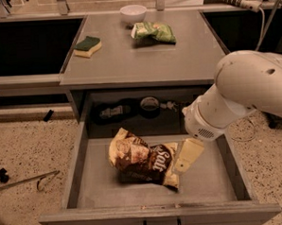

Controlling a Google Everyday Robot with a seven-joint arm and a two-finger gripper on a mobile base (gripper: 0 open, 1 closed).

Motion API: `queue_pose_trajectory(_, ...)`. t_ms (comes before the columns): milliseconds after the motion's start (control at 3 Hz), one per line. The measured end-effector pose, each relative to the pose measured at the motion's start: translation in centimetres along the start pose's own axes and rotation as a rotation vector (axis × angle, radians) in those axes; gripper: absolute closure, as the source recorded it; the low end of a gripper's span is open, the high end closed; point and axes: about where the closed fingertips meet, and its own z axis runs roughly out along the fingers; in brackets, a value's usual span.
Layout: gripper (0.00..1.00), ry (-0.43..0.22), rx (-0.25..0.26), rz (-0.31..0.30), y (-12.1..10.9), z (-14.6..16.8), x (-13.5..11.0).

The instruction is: Pick brown chip bag from top drawer and place on counter

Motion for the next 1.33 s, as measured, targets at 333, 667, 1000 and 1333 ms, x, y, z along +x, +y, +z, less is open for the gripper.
queue_pose_trajectory(333,0.0,0.0,0.0,0.0,0.0,0.0,0.0)
queue_pose_trajectory(667,0.0,-0.023,-0.021,0.007,0.4,1.0,0.2)
queue_pose_trajectory(1000,0.0,-0.114,-0.07,0.002,1.2,4.7,-1.3)
queue_pose_trajectory(1333,0.0,-0.221,-0.096,-0.019,1.3,8.6,-4.6)
